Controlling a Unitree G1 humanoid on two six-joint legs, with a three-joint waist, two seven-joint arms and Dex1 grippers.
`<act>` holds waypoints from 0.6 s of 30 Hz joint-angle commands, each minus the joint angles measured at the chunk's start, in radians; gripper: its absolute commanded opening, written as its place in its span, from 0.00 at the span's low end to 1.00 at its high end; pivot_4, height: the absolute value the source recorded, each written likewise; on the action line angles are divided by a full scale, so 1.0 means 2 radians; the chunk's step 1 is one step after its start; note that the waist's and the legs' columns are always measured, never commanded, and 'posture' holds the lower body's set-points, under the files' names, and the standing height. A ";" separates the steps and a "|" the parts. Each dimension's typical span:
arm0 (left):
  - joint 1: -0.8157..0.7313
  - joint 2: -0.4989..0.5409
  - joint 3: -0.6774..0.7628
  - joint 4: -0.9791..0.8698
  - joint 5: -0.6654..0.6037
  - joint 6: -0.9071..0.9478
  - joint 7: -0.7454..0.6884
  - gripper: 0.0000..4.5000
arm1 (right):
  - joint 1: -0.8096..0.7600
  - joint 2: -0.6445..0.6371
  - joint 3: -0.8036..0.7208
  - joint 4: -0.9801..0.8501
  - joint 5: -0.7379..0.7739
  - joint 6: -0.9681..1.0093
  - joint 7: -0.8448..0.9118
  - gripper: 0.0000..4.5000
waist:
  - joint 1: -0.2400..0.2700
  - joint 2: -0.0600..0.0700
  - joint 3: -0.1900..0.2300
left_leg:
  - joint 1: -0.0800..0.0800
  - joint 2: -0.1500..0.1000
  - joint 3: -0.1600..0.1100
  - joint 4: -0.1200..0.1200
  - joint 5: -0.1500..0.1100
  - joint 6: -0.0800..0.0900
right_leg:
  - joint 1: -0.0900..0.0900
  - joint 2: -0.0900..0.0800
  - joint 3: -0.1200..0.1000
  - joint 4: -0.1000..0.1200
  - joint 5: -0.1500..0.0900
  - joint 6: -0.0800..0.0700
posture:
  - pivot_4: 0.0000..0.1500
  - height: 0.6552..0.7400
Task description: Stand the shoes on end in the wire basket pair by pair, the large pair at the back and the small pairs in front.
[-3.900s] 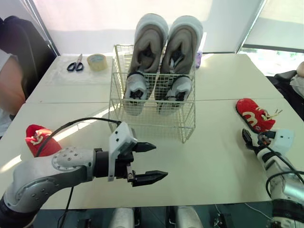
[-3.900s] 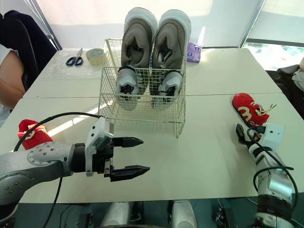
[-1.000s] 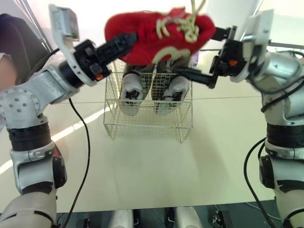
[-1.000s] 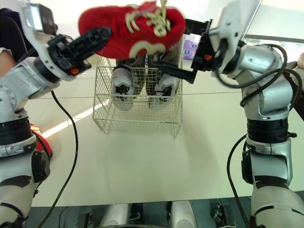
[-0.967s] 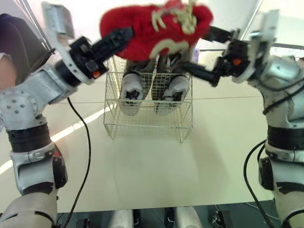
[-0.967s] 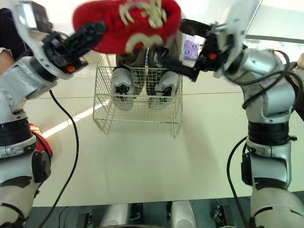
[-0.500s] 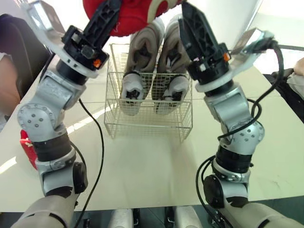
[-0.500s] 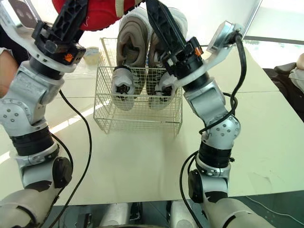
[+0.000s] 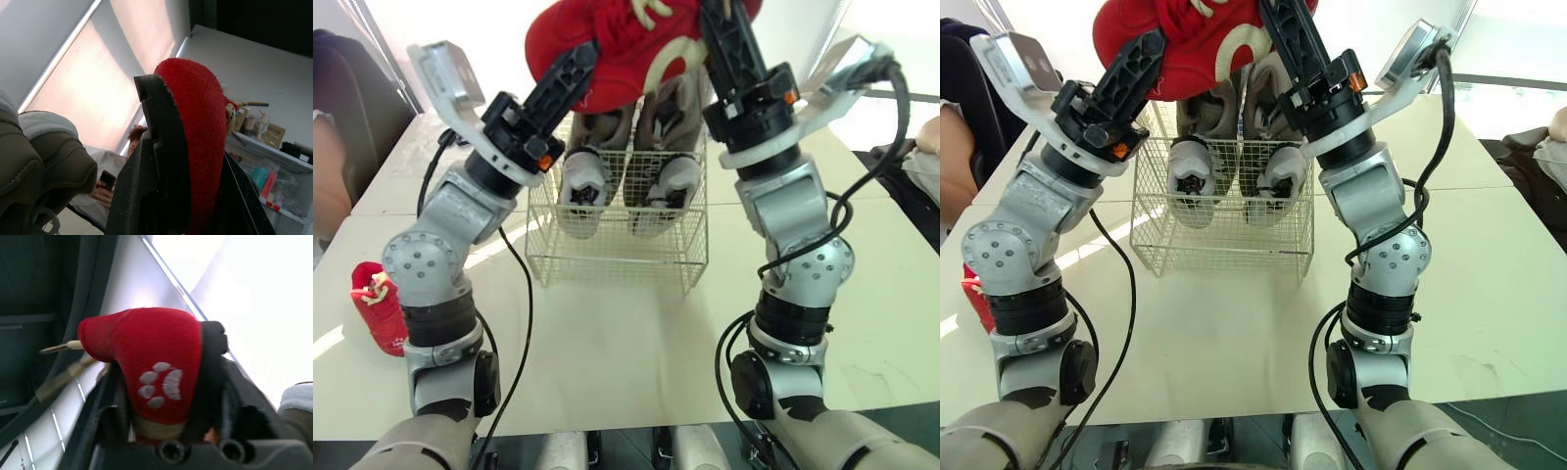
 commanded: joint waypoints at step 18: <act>0.169 0.362 0.008 -0.168 0.110 0.125 -0.201 0.60 | -0.032 -0.421 0.076 0.141 -0.206 0.046 0.495 0.26 | -0.001 0.001 0.001 | -0.005 0.000 0.001 -0.001 -0.002 0.003 | -0.005 0.000 0.000 -0.001 0.000 0.000 | 1.00 1.00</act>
